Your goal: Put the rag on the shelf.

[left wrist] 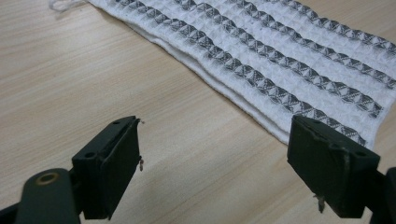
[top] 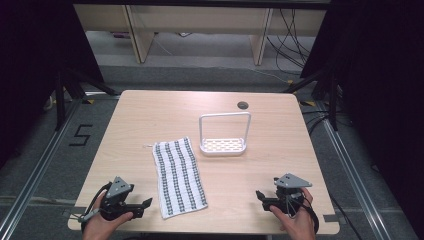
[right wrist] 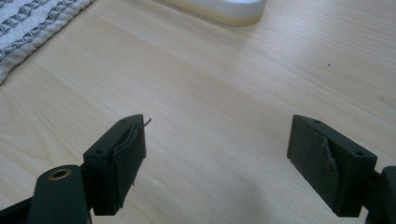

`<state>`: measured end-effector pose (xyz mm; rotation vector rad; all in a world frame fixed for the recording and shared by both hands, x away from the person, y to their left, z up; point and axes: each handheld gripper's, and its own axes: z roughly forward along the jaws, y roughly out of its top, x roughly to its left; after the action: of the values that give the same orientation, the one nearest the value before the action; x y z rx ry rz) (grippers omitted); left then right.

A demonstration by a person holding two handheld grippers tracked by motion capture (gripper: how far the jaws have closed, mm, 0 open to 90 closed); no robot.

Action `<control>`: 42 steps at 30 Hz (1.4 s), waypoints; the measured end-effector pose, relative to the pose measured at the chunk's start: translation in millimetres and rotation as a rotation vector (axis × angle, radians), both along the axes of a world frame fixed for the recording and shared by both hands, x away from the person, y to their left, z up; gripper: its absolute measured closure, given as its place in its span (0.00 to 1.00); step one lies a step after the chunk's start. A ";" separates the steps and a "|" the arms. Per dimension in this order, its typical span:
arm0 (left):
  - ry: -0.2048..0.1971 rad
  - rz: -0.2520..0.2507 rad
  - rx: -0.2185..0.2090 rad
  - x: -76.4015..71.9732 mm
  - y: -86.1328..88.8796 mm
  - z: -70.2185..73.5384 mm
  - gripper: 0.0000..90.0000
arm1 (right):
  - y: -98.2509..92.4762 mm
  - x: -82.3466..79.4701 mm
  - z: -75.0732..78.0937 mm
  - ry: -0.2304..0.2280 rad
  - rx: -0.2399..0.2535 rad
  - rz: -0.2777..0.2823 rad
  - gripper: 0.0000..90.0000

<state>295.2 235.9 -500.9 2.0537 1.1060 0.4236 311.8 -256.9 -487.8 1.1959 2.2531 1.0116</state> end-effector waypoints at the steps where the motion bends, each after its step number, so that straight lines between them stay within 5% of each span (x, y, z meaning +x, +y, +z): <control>1: 0.006 0.006 -0.002 -0.3 -0.8 0.7 0.18 | -0.4 0.8 -1.0 -0.022 -0.010 0.006 0.22; 9: -0.006 0.013 -0.015 -0.6 -3.9 -0.6 0.18 | 5.7 -1.7 -0.2 0.024 0.017 0.023 0.20; 24: 0.002 -0.020 -0.025 -4.5 -13.7 -0.3 0.18 | 30.8 -4.1 3.8 -0.001 0.026 0.113 0.26; 29: -0.005 -0.034 -0.033 -5.5 -17.2 -1.0 0.19 | 43.9 -4.4 5.5 -0.028 0.022 0.157 0.28; 42: 0.007 -0.094 -0.051 -12.1 -31.9 0.1 0.24 | 85.8 -6.8 4.1 0.001 0.045 0.300 0.33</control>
<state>283.1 204.0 -500.7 2.0538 1.0100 0.3383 305.0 -171.1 -483.7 0.8901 2.4720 1.1755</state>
